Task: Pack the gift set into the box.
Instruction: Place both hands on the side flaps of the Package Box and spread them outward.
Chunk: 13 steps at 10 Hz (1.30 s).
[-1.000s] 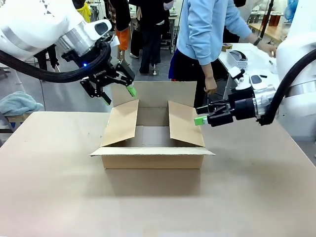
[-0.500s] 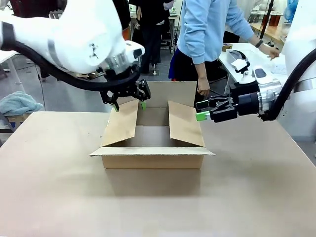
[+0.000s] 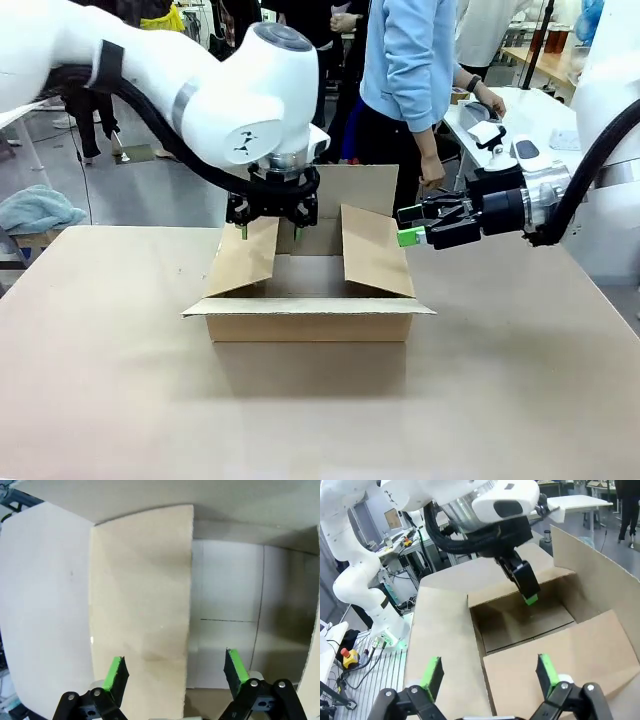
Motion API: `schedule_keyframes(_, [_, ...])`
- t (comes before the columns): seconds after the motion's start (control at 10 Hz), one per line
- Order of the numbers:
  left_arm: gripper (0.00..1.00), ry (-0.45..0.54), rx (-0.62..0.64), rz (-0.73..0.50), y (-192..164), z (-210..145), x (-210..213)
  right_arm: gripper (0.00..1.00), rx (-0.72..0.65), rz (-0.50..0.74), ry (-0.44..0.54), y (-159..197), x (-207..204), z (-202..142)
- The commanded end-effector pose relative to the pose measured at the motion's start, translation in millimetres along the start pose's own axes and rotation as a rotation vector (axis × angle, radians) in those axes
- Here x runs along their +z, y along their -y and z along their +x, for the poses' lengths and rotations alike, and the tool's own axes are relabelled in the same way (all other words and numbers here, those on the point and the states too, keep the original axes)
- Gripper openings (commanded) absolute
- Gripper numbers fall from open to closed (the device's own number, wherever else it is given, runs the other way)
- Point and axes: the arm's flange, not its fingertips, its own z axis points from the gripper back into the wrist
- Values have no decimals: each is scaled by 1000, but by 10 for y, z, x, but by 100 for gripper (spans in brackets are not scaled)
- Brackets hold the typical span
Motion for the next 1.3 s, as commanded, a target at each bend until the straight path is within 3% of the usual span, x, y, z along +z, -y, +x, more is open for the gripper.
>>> schedule_keyframes(0.0, [100,-8,1,66,21,75,-69,100,0,0,17,-8,-9,-12])
schedule_keyframes(0.3, [100,9,-14,120,-110,79,-135,100,0,0,17,-8,-9,-12])
schedule_keyframes(0.6, [100,38,7,93,-367,169,13,100,0,0,17,-8,-9,-12])
schedule_keyframes(1.2, [100,102,127,23,-1286,357,239,100,0,0,17,-8,-9,-12])
